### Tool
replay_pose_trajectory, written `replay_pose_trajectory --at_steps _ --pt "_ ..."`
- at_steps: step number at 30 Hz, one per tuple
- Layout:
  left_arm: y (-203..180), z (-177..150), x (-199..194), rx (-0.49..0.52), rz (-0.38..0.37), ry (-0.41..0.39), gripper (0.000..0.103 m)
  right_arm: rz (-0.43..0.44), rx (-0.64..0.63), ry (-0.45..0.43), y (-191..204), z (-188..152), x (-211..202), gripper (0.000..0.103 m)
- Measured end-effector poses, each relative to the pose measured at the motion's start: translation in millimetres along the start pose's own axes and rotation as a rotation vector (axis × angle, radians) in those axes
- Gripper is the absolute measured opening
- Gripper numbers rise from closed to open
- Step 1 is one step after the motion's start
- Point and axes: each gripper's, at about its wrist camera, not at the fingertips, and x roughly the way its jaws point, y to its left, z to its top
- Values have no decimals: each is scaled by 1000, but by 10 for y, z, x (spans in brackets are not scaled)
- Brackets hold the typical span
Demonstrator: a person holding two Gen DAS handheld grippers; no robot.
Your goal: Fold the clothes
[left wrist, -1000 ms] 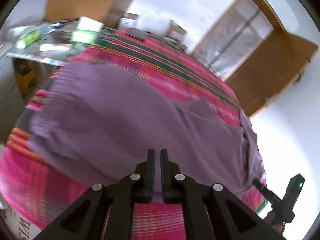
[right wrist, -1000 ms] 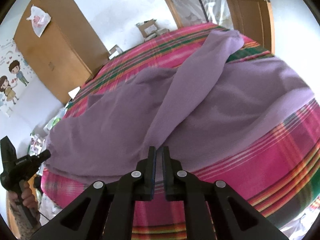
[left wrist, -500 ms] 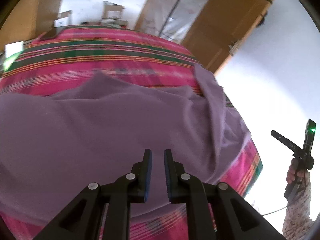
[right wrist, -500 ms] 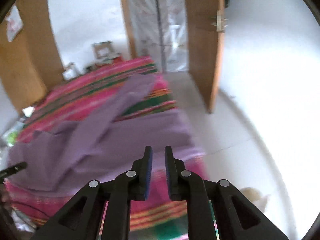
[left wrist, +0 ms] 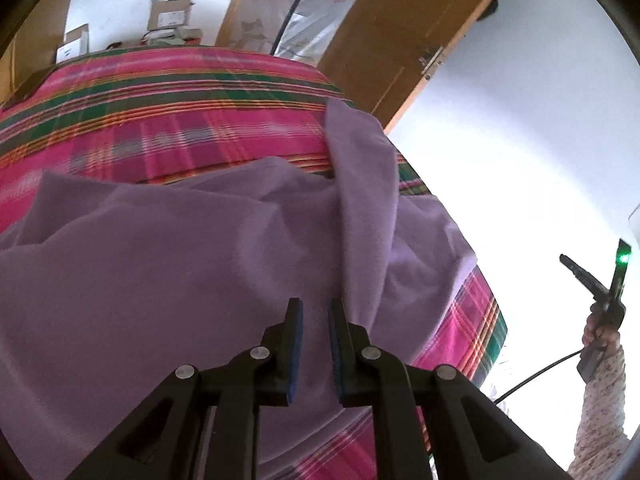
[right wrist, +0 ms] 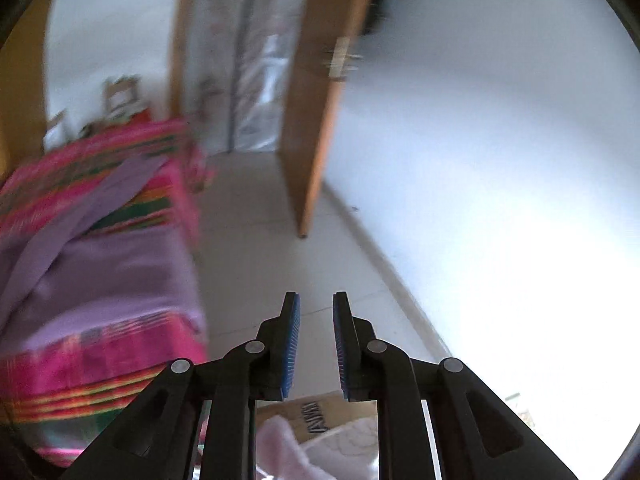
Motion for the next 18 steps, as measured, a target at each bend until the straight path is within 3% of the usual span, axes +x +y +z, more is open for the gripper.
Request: replay_pose_trajectory --at_steps 3,6,18 --pt "-70 3 66 6 -3 10 13 -51 101 -34 -397 29 -79 17" --pt "-104 -21 99 -6 -6 14 13 -8 110 -46 -381 49 -73 18" --pt "-89 -107 237 -32 -31 52 13 426 -80 15 1427 290 662 18"
